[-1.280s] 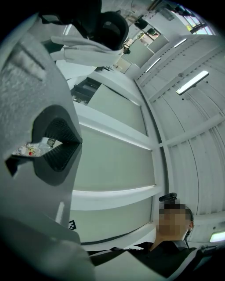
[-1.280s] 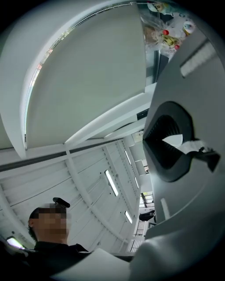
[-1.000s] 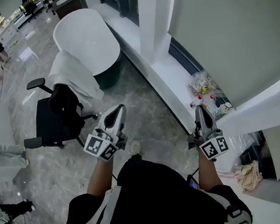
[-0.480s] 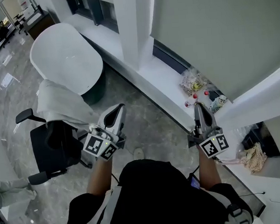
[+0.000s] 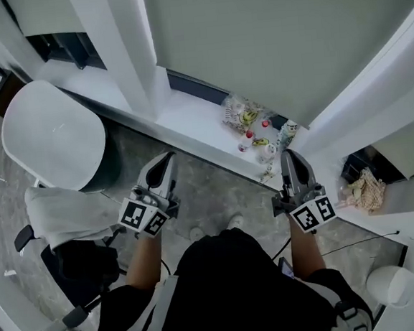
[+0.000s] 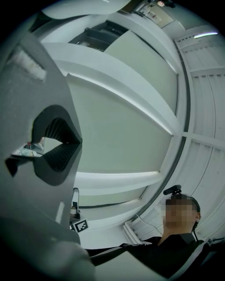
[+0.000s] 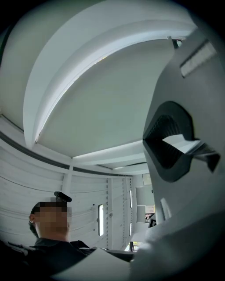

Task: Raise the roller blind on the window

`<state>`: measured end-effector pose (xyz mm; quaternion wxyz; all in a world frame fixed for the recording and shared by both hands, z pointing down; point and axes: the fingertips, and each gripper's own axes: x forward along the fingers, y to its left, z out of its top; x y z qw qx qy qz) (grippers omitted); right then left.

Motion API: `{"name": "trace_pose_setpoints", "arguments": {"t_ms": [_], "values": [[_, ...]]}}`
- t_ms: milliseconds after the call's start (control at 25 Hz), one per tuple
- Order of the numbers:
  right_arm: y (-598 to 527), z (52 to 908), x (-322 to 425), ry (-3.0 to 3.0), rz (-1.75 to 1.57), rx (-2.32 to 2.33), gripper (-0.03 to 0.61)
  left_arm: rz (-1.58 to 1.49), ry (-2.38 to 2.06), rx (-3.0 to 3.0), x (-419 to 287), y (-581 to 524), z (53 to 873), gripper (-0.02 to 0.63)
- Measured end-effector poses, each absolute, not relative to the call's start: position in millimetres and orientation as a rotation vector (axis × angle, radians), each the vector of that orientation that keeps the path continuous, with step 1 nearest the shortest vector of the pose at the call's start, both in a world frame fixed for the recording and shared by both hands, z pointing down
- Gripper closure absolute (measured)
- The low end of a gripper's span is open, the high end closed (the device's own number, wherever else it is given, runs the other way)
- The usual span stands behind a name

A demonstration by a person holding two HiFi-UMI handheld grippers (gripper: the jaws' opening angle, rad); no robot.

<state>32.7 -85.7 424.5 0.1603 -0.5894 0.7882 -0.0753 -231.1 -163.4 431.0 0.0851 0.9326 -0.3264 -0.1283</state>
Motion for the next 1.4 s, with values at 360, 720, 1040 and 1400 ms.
{"name": "trace_pose_setpoints", "arguments": {"t_ms": [360,720,1040,1400], "values": [[-97,426,130,2.102,-0.18,-1.781,0.577,-0.344,-0.684,2.886,-96,-202,419,0.612],[-82,419,177,2.034,-0.134,-1.82,0.577,-0.316,-0.413,2.932,21,-205,422,0.612],[-75,406,202,1.925,-0.03,-1.98,0.577,-0.344,-0.096,2.951,88,-212,413,0.612],[-60,395,205,1.73,0.059,-2.143,0.576,-0.236,0.329,2.978,155,-207,411,0.612]]}}
